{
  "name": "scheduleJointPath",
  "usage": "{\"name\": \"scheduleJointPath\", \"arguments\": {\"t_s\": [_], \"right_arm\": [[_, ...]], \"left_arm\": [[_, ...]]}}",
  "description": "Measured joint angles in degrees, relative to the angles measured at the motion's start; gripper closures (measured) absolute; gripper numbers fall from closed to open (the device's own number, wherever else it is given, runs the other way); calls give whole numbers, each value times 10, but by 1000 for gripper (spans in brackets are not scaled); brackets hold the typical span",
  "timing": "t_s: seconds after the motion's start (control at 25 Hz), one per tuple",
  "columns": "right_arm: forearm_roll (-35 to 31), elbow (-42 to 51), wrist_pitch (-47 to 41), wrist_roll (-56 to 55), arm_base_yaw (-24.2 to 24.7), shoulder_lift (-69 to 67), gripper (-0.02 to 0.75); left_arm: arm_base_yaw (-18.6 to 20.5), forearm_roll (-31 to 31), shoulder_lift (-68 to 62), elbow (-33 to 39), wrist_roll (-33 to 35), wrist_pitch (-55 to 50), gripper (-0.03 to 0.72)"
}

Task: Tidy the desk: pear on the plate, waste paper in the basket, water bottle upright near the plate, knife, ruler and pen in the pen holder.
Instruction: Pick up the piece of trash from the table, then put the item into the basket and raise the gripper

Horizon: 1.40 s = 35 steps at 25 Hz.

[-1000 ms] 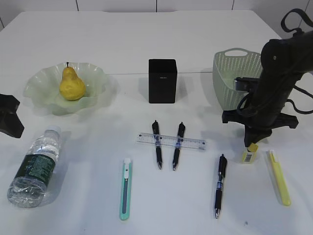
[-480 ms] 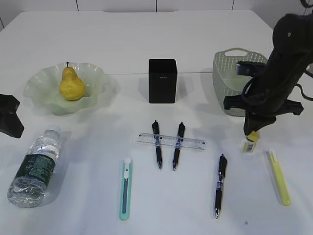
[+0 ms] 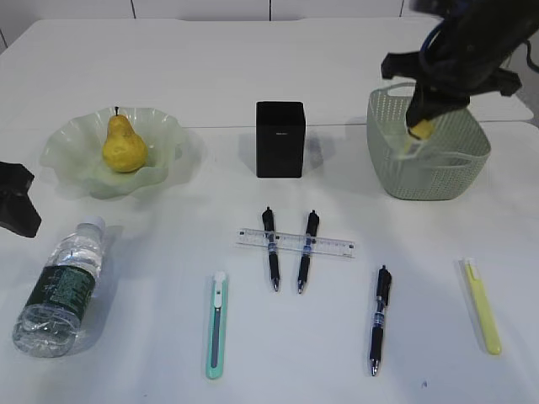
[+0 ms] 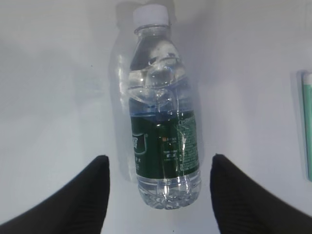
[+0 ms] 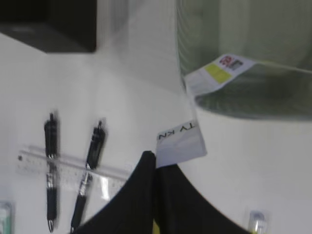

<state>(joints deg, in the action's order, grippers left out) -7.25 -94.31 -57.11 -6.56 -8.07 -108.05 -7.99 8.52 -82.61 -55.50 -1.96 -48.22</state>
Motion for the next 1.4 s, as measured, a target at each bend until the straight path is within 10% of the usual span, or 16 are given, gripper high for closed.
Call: {"name": "scheduleJointPath", "arguments": {"t_s": [0.76, 1.2, 1.4], "right_arm": [[65, -170, 34, -45, 49, -149, 724], [69, -184, 37, -57, 53, -192, 307], [57, -213, -2, -59, 60, -192, 255]], "left_arm": [[0, 0, 0, 0, 0, 0, 233], [0, 0, 0, 0, 0, -2, 233], [0, 0, 0, 0, 0, -2, 233]]}}
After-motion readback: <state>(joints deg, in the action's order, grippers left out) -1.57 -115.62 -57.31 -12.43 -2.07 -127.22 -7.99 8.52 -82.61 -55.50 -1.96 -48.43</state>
